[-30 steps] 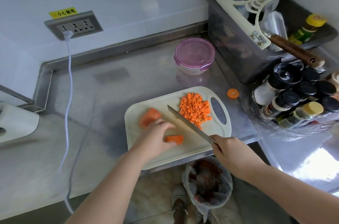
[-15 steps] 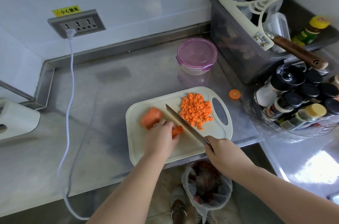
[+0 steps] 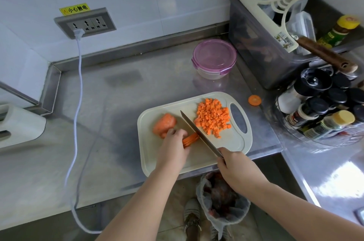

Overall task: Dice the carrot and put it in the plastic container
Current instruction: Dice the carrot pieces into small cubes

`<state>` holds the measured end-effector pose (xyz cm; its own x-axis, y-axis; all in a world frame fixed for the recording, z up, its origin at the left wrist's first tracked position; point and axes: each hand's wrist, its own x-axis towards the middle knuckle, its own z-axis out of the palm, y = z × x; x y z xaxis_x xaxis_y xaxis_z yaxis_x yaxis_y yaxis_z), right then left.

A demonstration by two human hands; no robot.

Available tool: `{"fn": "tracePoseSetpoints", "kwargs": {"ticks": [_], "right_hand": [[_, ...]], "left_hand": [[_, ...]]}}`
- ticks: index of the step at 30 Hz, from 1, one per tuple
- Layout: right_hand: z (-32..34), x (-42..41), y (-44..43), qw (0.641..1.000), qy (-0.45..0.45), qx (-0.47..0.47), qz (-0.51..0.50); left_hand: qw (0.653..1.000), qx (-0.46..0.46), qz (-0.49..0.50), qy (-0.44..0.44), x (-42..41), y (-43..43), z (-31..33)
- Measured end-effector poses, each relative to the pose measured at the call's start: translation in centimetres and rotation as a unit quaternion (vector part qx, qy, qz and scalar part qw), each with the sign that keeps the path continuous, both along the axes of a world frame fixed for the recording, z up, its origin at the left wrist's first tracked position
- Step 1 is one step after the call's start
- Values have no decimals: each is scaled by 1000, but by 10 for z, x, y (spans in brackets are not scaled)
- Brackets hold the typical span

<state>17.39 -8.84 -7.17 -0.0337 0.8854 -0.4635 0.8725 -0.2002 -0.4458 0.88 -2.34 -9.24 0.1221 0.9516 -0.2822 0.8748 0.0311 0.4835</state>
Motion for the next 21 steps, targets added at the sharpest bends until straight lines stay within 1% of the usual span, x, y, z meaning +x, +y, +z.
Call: {"fn": "tracePoseSetpoints", "kwargs": {"ticks": [8, 17, 21], "right_hand": [[1, -1, 1, 1000, 0, -8, -4], [2, 2, 17, 999, 2, 2, -49], [6, 2, 11, 998, 4, 31, -49]], "left_hand": [[997, 30, -29, 68, 5, 3, 1], [999, 27, 6, 35, 13, 17, 3], [999, 29, 16, 16, 11, 14, 2]]}}
